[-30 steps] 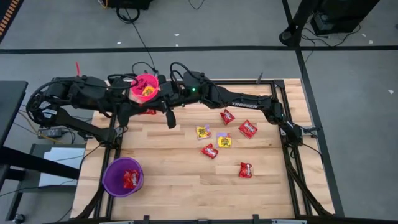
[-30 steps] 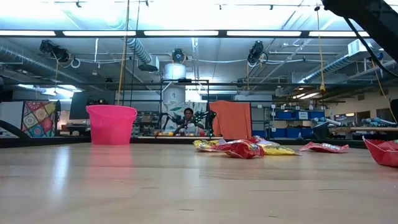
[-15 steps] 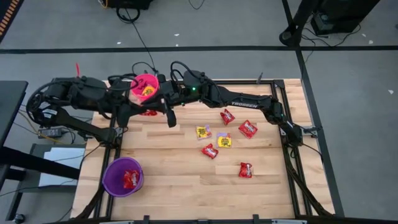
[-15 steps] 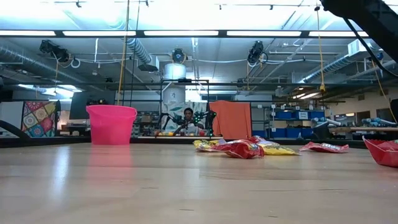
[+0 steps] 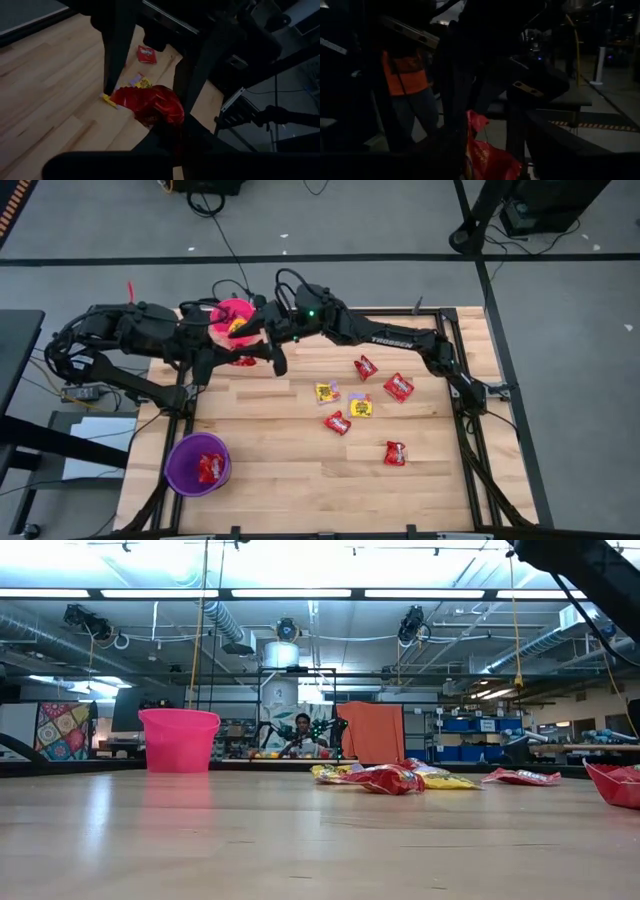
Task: Sort candy by brand, put in halloween buckets
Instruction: Put the red candy into the violet bucket
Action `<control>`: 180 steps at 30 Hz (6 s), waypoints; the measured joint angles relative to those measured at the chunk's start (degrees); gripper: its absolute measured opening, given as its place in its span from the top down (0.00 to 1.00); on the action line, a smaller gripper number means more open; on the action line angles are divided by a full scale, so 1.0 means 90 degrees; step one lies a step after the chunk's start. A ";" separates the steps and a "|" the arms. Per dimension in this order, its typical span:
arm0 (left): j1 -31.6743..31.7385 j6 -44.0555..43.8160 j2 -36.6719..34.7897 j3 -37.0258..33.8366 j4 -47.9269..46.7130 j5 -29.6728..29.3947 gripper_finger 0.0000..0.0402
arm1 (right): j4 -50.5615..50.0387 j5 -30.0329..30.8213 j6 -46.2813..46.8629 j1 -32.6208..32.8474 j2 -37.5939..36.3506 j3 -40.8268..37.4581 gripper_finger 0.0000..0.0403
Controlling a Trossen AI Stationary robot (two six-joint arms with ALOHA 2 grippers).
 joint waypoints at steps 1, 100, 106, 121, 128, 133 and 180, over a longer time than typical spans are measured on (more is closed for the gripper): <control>0.0002 0.0041 0.0010 0.0011 0.0011 0.0028 0.97 | -0.0024 -0.0165 -0.0054 -0.0071 -0.0002 0.0000 0.49; 0.0492 0.1563 0.1970 -0.1044 0.0714 -0.2079 0.61 | -0.9983 0.2932 -0.0794 -0.2484 -0.4148 -0.0455 0.49; 0.1301 0.2324 0.2778 -0.1044 0.0968 -0.1468 0.61 | -0.9127 0.2795 -0.0801 -0.2388 -0.4163 -0.1834 0.49; 0.1649 0.2503 0.3241 -0.1047 0.1847 -0.0933 0.61 | -0.5140 0.2061 -0.0378 -0.2631 -0.4163 -0.6973 0.49; 0.1868 0.2479 0.3342 -0.1047 0.2042 -0.0740 0.61 | -0.3588 0.1914 0.0237 -0.2603 -0.4163 -0.8228 0.49; 0.1965 0.2473 0.3370 -0.1047 0.2265 -0.0646 0.61 | -0.2790 0.1949 0.0469 -0.2512 -0.4163 -0.8821 0.49; 0.2655 0.2109 0.3078 -0.1047 0.3487 0.0835 0.61 | 0.0245 -0.0116 0.1692 -0.2857 -0.4732 -0.9780 0.97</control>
